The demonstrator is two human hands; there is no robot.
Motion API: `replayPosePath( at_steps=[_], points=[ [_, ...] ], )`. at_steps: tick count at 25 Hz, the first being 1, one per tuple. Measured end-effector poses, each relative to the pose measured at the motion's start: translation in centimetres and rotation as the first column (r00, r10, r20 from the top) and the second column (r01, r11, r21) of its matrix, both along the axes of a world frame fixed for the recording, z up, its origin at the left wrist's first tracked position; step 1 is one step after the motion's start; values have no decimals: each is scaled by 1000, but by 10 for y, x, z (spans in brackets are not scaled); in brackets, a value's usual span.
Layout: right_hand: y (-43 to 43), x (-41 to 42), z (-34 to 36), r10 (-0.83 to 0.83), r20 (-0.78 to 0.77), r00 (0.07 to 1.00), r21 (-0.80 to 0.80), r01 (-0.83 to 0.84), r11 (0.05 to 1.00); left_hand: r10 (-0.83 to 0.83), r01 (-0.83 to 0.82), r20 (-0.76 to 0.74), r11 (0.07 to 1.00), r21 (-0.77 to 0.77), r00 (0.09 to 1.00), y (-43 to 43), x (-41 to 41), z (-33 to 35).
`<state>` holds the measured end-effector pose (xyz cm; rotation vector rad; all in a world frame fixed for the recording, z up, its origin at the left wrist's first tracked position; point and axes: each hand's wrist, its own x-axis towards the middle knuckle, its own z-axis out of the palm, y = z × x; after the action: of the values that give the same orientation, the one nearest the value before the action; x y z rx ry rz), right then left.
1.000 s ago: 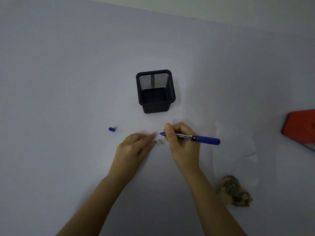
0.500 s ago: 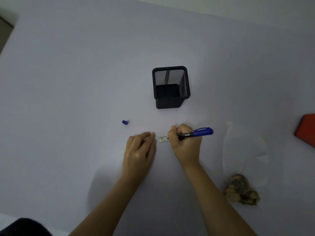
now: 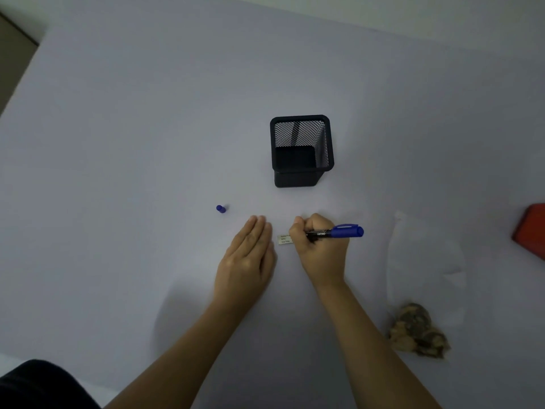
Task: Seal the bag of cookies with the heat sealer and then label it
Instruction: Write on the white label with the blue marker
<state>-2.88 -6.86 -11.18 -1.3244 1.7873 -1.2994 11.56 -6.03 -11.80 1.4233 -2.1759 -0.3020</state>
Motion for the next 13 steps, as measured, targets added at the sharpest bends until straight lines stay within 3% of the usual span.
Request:
replayPosePath(
  at_steps=[7, 13],
  points=[
    [1, -2, 1, 5, 4, 1000, -6, -5, 1000, -27, 31, -141, 999, 23, 990, 1, 1, 1],
    [2, -2, 3, 33, 38, 999, 9, -33, 999, -41, 42, -132, 999, 4, 990, 2, 1, 0]
  ],
)
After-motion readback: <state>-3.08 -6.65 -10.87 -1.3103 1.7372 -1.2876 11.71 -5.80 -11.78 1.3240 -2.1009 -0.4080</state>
